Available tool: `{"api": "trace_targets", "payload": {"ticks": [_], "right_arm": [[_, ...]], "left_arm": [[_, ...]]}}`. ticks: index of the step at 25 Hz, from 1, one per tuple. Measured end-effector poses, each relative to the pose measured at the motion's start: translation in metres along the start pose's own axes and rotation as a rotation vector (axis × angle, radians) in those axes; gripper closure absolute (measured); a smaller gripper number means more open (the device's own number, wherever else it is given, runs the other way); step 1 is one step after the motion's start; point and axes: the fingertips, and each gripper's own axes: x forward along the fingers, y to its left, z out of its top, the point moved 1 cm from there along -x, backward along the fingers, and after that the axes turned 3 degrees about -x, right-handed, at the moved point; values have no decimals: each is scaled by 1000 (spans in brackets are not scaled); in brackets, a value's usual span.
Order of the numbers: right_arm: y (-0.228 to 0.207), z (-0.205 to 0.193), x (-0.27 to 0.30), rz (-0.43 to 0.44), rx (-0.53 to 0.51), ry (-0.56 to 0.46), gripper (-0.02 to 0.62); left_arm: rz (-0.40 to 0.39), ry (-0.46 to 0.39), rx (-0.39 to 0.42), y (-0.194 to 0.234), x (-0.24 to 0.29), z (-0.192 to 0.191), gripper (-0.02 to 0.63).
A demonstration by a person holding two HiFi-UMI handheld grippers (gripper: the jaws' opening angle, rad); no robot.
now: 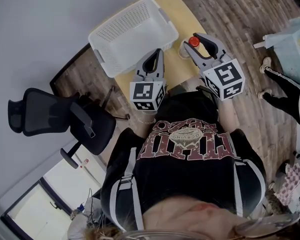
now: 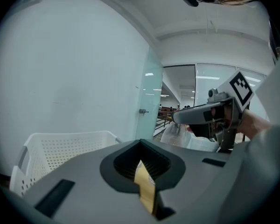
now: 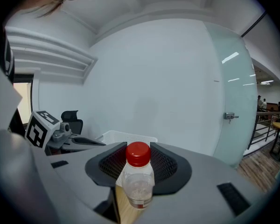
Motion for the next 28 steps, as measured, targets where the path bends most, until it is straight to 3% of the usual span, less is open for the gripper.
{"api": "trace_targets", "payload": {"ticks": [28], "right_arm": [[-2, -95, 46, 29, 32, 133, 440]], "left_arm": [[37, 8, -6, 11, -6, -4, 560]]}}
